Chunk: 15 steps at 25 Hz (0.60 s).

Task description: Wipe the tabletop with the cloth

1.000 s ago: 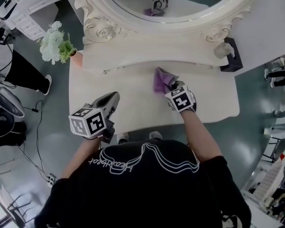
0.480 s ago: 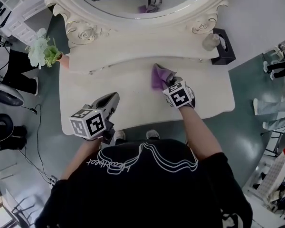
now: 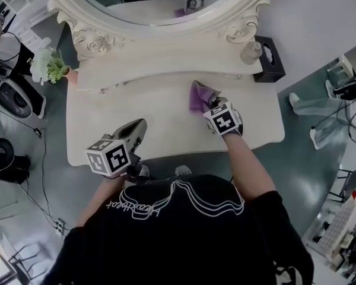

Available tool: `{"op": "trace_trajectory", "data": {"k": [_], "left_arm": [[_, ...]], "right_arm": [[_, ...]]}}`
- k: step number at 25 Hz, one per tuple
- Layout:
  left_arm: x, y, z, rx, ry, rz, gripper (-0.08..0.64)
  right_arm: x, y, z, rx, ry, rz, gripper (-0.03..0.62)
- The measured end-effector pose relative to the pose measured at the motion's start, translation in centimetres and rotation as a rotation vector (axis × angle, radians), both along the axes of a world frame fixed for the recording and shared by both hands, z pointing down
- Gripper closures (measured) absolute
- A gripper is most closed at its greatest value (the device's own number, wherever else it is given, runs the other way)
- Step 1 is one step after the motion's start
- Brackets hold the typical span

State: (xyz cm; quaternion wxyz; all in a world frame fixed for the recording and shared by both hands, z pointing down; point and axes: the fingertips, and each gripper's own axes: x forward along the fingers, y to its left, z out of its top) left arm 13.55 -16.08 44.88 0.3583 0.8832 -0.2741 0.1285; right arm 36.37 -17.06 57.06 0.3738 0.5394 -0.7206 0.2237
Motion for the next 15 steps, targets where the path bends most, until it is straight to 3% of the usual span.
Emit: {"op": "trace_trajectory", "data": {"k": [15], "left_arm": [[5.5, 2.4, -0.5, 0.025, 0.020, -0.027, 0.555]], "right_arm": [[8.0, 2.3, -0.1, 0.022, 0.020, 0.036, 0.543]]}}
